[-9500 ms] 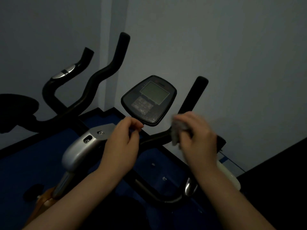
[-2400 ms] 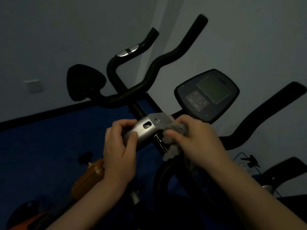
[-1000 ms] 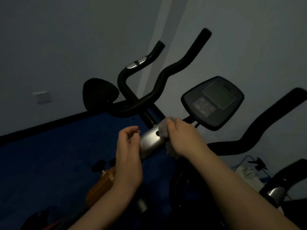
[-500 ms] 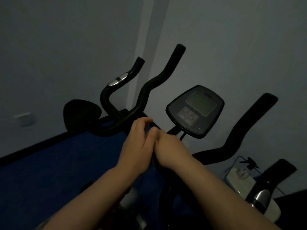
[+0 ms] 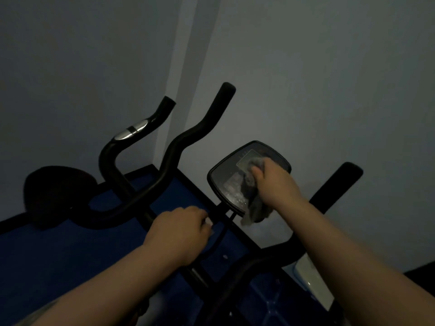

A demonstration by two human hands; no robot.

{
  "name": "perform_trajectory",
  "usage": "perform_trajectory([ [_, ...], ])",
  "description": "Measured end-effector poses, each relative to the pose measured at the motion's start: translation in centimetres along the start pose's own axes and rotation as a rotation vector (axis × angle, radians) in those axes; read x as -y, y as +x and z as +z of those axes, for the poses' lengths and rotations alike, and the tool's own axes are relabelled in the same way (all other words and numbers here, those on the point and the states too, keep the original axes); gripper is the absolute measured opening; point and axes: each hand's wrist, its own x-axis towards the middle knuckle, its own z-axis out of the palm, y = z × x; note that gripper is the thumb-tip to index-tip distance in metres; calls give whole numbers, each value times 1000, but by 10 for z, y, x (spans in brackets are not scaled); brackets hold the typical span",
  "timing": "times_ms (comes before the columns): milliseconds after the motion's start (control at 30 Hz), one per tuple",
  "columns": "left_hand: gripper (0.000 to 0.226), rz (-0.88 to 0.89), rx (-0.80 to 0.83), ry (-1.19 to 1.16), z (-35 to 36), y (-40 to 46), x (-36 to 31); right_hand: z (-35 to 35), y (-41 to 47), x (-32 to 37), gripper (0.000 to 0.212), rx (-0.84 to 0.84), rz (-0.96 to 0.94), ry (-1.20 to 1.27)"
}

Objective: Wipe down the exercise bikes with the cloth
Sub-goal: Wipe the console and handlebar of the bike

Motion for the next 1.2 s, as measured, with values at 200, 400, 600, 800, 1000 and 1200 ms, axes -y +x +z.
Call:
perform_trajectory([
  [200,31,17,-85,-41,5,1,4,59,40,15,60,-46,-172,-242],
  [400,32,47,-106,-62,5,-3,7,49,-12,-1,68,298,-368,-444],
  [600,35,62,-129,-44,7,-1,7,24,18,-18,70,286,-91,-475],
  [800,33,68,-156,-50,10,0,11,68,23,44,68,195,-253,-339],
  [1000,34,81,-151,-39,7,-1,12,42,-39,-3,79,383,-27,-630],
  [1200,41,93,-161,-41,9,-1,13,31,-1,-12,78,238,206,-476],
])
